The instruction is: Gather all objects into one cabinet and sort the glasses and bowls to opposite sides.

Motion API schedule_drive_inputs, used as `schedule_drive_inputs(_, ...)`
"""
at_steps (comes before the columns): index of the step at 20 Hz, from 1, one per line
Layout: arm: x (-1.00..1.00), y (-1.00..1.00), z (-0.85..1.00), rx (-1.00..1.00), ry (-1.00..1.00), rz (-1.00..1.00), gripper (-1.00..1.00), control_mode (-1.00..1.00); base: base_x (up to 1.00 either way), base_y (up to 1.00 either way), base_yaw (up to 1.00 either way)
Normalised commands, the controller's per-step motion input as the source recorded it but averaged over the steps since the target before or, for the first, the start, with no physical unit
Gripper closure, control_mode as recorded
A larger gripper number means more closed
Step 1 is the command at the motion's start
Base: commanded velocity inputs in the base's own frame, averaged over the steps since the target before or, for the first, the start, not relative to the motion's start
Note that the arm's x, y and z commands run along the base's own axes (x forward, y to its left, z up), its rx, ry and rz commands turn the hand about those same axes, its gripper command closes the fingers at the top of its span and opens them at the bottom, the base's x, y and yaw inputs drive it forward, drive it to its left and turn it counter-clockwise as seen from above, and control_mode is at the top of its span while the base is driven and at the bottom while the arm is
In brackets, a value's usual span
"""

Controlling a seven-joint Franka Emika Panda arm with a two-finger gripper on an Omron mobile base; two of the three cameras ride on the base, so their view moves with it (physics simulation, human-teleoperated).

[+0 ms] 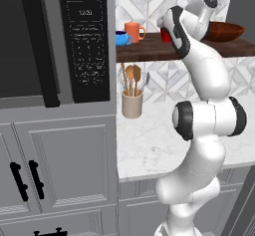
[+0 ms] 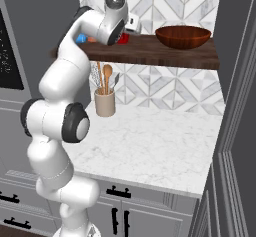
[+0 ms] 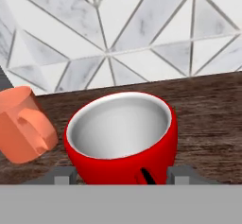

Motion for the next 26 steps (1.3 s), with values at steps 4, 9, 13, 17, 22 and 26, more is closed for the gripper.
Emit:
schedule_drive_inputs(4, -0.48, 0.27, -0.03, 0.00, 0.00, 0.03, 1.00, -1.00, 0.00, 0.00, 0.00)
schedule_drive_inputs(9, -0.13, 0.45, 0.00, 0.00, 0.00, 0.03, 1.00, -1.00, 0.00, 0.00, 0.00)
schedule_drive_inputs(13, -0.01, 0.41, 0.00, 0.00, 0.00, 0.02, 1.00, -1.00, 0.00, 0.00, 0.00)
schedule_drive_inputs(17, 0.00, 0.44, -0.02, 0.00, 0.00, 0.02, 1.00, -1.00, 0.00, 0.00, 0.00)
schedule_drive_inputs(22, 0.01, 0.26, 0.00, 0.00, 0.00, 0.02, 1.00, -1.00, 0.00, 0.00, 0.00)
schedule_drive_inputs(26, 0.05, 0.10, -0.05, 0.00, 0.02, 0.02, 1.00, -1.00, 0.00, 0.00, 0.00)
